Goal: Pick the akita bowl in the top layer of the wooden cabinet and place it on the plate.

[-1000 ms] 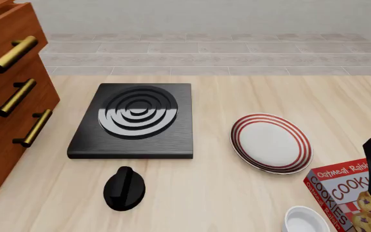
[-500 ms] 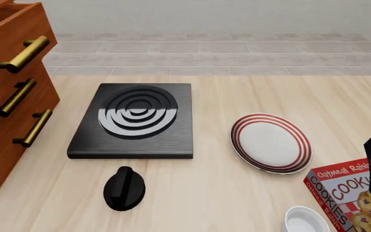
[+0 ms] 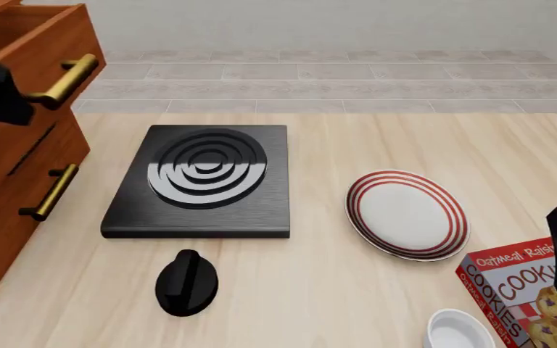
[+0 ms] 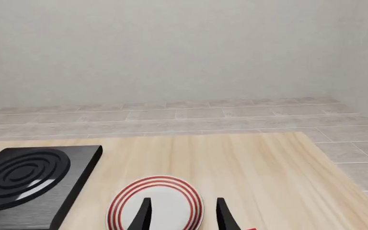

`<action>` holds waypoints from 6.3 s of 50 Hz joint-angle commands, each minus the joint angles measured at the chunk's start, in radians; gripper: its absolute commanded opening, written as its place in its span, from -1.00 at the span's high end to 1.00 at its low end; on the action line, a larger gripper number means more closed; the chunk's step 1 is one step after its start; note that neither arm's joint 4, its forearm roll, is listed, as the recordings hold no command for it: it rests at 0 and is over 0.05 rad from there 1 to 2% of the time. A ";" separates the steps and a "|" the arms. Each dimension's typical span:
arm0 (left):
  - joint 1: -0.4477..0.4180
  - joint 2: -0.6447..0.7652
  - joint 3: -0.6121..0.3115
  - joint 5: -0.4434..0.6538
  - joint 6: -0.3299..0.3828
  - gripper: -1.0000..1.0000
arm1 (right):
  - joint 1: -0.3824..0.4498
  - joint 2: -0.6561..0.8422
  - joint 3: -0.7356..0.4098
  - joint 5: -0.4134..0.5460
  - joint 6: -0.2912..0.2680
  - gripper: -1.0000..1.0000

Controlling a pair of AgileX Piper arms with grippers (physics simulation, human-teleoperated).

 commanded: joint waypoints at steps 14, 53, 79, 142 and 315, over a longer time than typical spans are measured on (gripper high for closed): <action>-0.129 0.053 -0.036 -0.003 -0.008 -1.00 | 0.000 0.002 -0.002 0.000 0.002 -1.00; -0.298 0.131 -0.055 -0.049 -0.101 -1.00 | -0.001 0.000 0.002 -0.004 0.006 -1.00; -0.386 0.148 -0.161 0.009 -0.186 -1.00 | 0.000 0.001 -0.001 -0.002 -0.003 -1.00; -0.278 0.172 -0.370 0.078 -0.205 -1.00 | 0.002 0.000 -0.007 -0.003 -0.004 -1.00; 0.104 0.452 -0.421 0.078 -0.112 -1.00 | -0.001 0.001 -0.004 0.003 -0.010 -1.00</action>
